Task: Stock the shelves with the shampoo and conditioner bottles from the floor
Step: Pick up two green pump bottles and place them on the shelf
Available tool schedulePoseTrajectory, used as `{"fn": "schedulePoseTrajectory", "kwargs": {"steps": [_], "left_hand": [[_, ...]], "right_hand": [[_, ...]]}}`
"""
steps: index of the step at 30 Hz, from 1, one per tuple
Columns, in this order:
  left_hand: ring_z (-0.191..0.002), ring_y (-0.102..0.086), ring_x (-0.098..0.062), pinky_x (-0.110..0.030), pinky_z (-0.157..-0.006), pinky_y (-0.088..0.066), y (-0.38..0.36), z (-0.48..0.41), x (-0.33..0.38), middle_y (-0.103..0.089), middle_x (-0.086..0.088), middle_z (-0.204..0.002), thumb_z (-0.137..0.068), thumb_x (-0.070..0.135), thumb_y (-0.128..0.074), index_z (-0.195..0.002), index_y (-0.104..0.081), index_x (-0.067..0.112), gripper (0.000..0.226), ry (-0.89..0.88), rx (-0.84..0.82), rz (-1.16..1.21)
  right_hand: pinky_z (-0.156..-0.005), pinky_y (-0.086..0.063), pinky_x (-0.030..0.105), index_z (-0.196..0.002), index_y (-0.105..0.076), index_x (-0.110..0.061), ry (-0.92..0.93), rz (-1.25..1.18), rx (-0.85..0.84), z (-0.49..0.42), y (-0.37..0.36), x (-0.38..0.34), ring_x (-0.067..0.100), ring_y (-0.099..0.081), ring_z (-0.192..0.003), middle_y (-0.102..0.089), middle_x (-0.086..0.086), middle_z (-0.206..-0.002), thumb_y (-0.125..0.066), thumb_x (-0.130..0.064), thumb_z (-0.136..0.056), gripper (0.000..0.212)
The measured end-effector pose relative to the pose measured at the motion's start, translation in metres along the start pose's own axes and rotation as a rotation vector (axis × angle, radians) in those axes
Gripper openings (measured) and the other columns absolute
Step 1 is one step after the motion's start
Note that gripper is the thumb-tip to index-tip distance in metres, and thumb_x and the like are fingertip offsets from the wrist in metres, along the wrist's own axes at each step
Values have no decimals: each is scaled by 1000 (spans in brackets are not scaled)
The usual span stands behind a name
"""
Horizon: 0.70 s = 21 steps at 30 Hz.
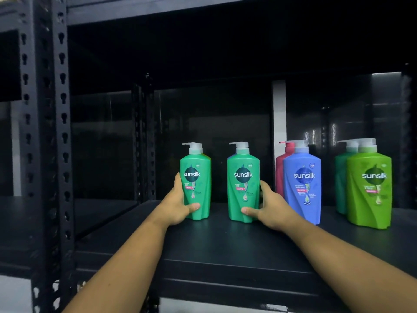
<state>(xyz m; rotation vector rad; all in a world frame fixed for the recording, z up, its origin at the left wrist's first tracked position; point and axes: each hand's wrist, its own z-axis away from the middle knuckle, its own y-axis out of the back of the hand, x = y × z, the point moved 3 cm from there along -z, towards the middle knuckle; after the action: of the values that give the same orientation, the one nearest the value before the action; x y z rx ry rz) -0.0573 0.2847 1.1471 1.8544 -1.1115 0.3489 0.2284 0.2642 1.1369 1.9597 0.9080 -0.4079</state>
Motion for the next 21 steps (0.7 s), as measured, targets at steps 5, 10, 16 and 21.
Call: {"fn": "schedulePoseTrajectory", "kwargs": {"steps": [5, 10, 16, 21], "left_hand": [[-123, -55, -8, -16, -98, -38, 1, 0, -3, -57, 14, -131, -91, 4, -73, -154, -17, 30, 88, 15, -10, -26], [-125, -54, -9, -22, -104, -36, 2, 1, -4, -57, 11, -136, -92, 6, -73, -156, -16, 29, 89, 31, -21, -21], [-123, -56, -13, -27, -102, -39, 1, 2, -8, -60, 6, -136, -95, 16, -71, -155, -18, 28, 81, 109, -39, -54], [-127, -54, -17, -28, -101, -39, 4, 14, -5, -56, 3, -145, -98, 39, -66, -158, -22, 22, 76, 216, -116, -194]], "right_hand": [[-94, -55, 33, -142, -38, -29, 20, -16, -10, 1, 0, -1, 5, -67, -95, -64, -17, -112, -87, -33, -78, 81], [-92, -57, 36, -142, -37, -29, 24, -13, -11, -1, -2, -1, 7, -68, -95, -64, -16, -115, -87, -36, -77, 83], [-91, -55, 30, -137, -43, -26, -8, 24, -15, -3, -2, 4, 6, -68, -96, -64, -15, -114, -86, -42, -76, 76], [-96, -51, 31, -137, -49, -21, -75, 183, -67, 5, -2, 0, 15, -65, -111, -66, -4, -127, -74, -58, -82, 71]]}}
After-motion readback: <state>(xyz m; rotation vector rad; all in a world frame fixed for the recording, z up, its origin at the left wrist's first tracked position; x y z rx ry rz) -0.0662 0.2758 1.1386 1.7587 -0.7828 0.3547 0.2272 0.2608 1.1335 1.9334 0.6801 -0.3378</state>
